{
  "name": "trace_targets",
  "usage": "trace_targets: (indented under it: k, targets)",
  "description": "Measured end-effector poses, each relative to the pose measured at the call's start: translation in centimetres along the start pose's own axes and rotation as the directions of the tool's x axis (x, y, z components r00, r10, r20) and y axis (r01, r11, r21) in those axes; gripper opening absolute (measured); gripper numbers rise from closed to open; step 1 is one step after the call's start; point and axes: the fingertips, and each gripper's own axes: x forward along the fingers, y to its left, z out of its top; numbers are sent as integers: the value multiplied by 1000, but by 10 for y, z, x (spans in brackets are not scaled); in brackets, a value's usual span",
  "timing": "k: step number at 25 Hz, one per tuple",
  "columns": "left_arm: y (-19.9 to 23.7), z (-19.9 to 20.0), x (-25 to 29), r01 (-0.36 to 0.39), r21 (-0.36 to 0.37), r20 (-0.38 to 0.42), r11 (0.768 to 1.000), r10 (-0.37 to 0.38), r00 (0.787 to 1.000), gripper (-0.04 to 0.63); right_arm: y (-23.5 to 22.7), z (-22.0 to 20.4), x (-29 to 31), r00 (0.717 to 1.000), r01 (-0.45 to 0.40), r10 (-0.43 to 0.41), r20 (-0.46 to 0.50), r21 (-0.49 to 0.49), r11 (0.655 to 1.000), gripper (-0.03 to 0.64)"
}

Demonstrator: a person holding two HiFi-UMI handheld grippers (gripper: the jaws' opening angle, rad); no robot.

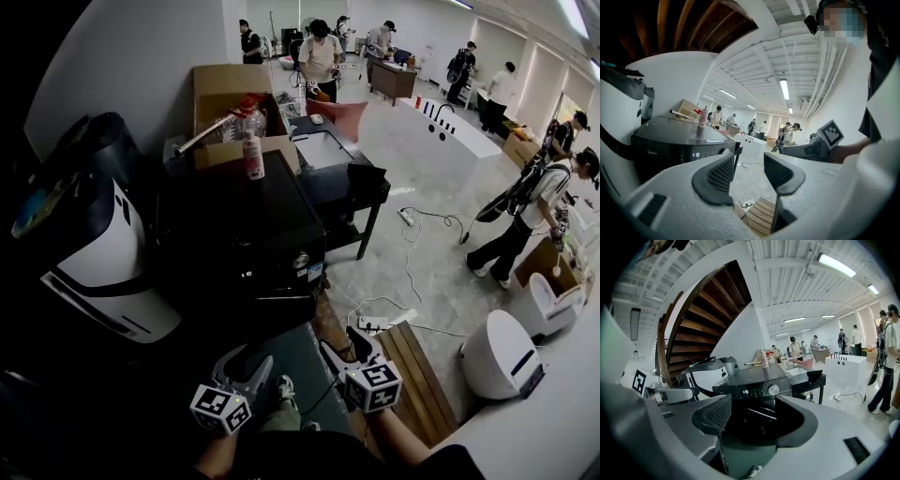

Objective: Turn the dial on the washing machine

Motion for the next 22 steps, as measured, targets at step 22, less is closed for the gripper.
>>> trace_targets:
  k: [22]
  targets:
    - [102,43,122,97,7,-40,995,-97,995,193,-51,42,151,997,56,-56,-59,-7,998,270]
